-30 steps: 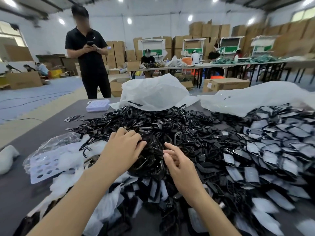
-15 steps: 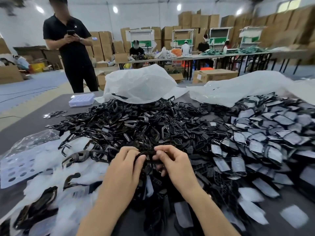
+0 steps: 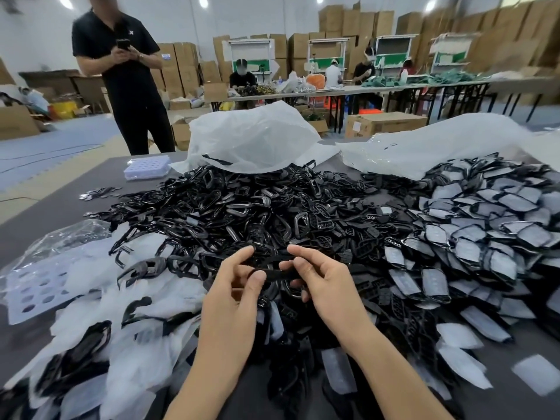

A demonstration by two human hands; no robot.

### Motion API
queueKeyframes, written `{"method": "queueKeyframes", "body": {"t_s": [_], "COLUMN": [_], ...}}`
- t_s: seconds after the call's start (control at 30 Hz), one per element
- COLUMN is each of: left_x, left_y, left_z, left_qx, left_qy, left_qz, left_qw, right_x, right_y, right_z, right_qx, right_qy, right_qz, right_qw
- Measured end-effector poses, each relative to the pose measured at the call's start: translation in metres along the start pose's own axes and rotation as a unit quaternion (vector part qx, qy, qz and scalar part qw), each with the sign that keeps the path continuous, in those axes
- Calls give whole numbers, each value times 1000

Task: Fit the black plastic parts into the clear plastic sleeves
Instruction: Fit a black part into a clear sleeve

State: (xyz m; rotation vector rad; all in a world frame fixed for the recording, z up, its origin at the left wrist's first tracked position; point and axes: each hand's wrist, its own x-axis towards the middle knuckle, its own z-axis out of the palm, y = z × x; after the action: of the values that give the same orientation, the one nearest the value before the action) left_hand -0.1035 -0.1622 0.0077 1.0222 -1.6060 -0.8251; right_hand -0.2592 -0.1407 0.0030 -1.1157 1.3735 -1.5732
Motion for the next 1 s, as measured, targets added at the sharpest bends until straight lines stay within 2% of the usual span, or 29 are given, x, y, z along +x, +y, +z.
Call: {"method": "queueKeyframes", "body": {"t_s": [0.13, 0.2, 0.43, 0.63, 0.73, 0.87, 0.93, 1.0], "left_x": [3, 5, 8, 6, 4, -3, -4, -5], "left_y": [-7, -10, -9, -5, -4, 1, 2, -1], "left_z": [-2, -4, -7, -7, -6, -2, -1, -2], "left_qx": [-64, -89, -201, -140, -45, 44, 63, 89], "left_qy": [24, 28, -36, -78, -41, 6, 6, -12], "left_qz": [-57, -61, -111, -91, -24, 41, 49, 66], "left_qw": [996, 994, 973, 983, 998, 998, 997, 994], "right_x": [-4, -6, -10, -13, -13, -12, -12, -9], "right_y": [-2, -4, -13, -17, -15, -10, -8, -7], "right_z": [6, 8, 12, 10, 8, 6, 5, 0], "right_qx": [-47, -25, 71, 67, 36, -20, -75, -109], "right_qy": [-7, -14, -43, -49, -43, -56, -62, -27], "right_qz": [-24, -14, 19, 11, -9, -26, -31, -43], "right_qw": [999, 999, 996, 996, 998, 998, 995, 993]}}
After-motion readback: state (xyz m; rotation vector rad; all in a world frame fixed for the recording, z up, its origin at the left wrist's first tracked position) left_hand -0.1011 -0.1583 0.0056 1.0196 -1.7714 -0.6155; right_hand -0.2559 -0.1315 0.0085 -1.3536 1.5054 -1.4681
